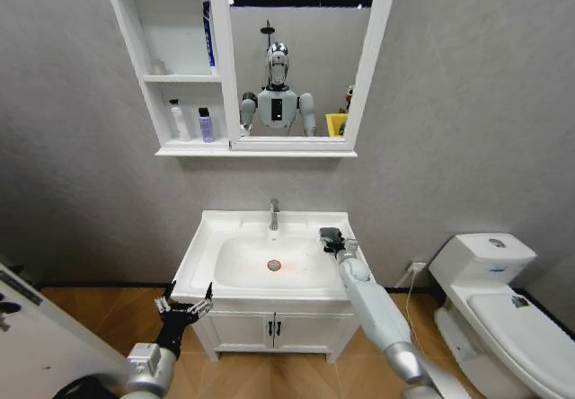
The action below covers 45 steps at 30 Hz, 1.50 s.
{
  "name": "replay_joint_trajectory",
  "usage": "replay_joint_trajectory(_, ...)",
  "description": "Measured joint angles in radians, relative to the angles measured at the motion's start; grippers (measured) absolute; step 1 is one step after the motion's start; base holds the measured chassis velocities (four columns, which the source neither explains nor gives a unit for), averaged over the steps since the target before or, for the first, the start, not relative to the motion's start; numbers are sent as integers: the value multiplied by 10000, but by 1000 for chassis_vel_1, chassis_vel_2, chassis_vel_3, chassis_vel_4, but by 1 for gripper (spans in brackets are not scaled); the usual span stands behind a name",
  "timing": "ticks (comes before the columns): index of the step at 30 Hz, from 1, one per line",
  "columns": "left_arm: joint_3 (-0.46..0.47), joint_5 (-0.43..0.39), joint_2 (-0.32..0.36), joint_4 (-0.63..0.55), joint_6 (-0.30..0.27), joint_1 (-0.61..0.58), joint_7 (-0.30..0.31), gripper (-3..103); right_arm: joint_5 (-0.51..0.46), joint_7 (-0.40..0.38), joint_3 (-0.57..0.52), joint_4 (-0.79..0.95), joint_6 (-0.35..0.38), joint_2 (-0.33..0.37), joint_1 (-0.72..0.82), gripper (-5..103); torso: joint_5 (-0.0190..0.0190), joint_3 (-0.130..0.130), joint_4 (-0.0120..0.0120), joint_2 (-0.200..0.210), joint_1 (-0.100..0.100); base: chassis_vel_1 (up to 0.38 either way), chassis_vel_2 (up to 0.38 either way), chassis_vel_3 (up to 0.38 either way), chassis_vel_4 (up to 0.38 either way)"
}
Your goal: Move facial cleanser and shampoo from washbasin to cabinet, then wipe washbasin with towel.
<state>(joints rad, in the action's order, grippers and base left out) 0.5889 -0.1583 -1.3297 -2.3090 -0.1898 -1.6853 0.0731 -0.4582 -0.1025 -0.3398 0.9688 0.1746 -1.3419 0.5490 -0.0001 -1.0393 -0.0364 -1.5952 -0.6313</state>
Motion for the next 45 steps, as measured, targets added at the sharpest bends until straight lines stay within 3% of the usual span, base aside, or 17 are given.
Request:
replay_joint_trajectory(1,0,0,0,0,0,0,0,100,0,0,0,0,0,0,0,81,0,0,0,0,0,0,0,0,0)
replay_joint_trajectory(9,0,-1,0,-3,-6,0,6,100,46,-195,125,107,351,79,11,48,1,0,-1,0,1,0,0,0,0)
replay_joint_trajectory(12,0,-1,0,-3,-6,0,6,100,48,-235,124,245,411,81,47,42,2,0,-2,0,0,0,0,0,0)
replay_joint_trajectory(14,0,-2,0,-3,-6,0,9,100,38,-315,128,687,549,89,151,32,3,0,-1,0,0,0,0,0,0)
replay_joint_trajectory(15,0,-2,0,-3,-6,0,9,100,38,-315,128,687,549,89,151,32,3,0,-1,0,0,0,0,0,0)
replay_joint_trajectory(17,0,-2,0,-4,-6,0,11,100,2,-418,192,1267,706,100,286,16,3,0,-2,1,0,0,0,0,0)
replay_joint_trajectory(21,0,-2,0,-4,-6,0,12,100,-88,-596,373,2095,958,125,524,10,1,0,-2,0,-1,0,0,0,0)
replay_joint_trajectory(22,0,-2,0,-4,-6,0,13,100,-154,-741,569,2728,1134,147,749,4,0,0,-3,0,0,0,0,0,0)
replay_joint_trajectory(31,0,-3,0,-4,-7,0,14,100,-246,-1232,1382,3407,1576,-87,1421,4,2,0,-3,0,1,0,0,0,0)
replay_joint_trajectory(37,0,-3,-1,-5,-8,0,14,100,-433,-1604,1808,1436,2074,-349,616,4,0,0,-1,1,0,0,0,0,0)
replay_joint_trajectory(45,0,-3,-1,-5,-7,0,12,100,-886,-1708,2400,30,2144,-647,-71,4,0,0,-1,0,0,0,0,0,0)
